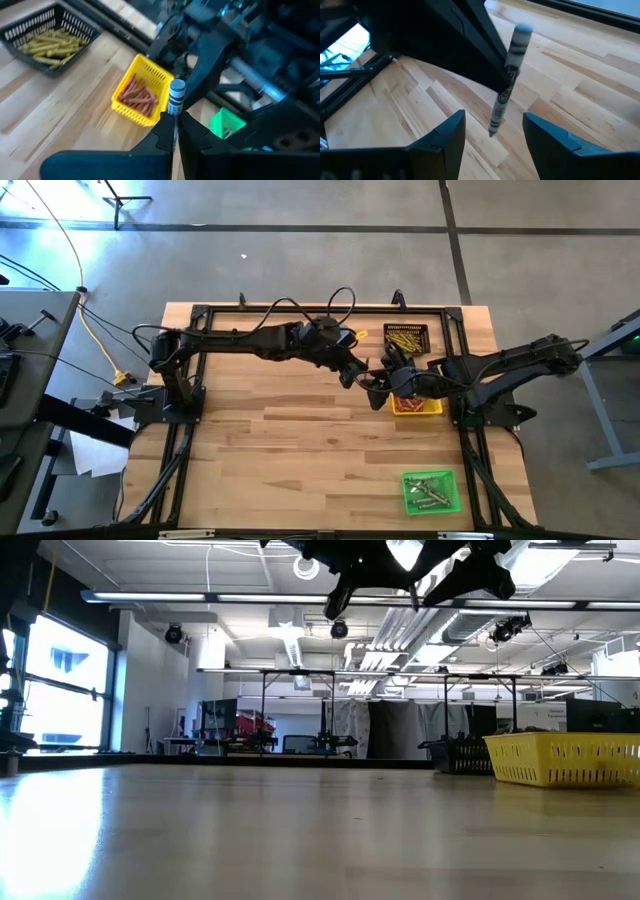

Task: Sort crayons
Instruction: Put the gray crayon into the green bin

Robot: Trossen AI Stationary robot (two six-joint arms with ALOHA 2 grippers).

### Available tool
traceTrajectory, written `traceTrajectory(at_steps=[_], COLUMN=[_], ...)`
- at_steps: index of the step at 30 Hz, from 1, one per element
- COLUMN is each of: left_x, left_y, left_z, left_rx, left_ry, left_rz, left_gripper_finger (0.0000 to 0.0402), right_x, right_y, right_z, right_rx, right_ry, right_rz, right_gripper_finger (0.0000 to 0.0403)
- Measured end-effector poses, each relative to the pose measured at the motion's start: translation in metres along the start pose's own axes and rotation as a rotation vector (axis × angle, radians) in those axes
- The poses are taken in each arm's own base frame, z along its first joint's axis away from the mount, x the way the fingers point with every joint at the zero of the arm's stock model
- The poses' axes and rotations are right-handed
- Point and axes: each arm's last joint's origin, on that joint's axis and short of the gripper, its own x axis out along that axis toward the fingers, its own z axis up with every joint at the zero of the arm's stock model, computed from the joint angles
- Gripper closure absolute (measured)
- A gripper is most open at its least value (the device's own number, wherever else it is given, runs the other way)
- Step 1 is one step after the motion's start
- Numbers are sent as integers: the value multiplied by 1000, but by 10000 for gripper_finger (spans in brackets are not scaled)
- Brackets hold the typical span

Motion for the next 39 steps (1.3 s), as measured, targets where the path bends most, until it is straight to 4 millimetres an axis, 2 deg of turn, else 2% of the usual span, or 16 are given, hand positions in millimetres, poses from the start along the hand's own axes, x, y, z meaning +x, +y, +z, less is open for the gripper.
traceTrajectory(at_steps=[10,14,19,26,34,39], left_x=[0,1,1,1,1,1], left_y=[-7,-8,-8,-8,-9,-7], left_z=[1,1,1,0,-2,-5], left_rx=[1,1,0,4,30,82], left_ry=[-38,-35,-31,-18,21,56], left_rz=[-37,-36,-44,-57,-96,-88], left_gripper_finger=[399,399,399,399,383,360], right_x=[0,0,0,0,0,-3], right_y=[0,0,0,1,0,-8], right_z=[0,0,0,-1,0,7], right_rx=[30,34,56,81,91,96], right_ry=[-8,-8,-5,30,87,116], right_rz=[-6,-6,-3,22,65,68], right_gripper_finger=[220,238,289,389,395,396])
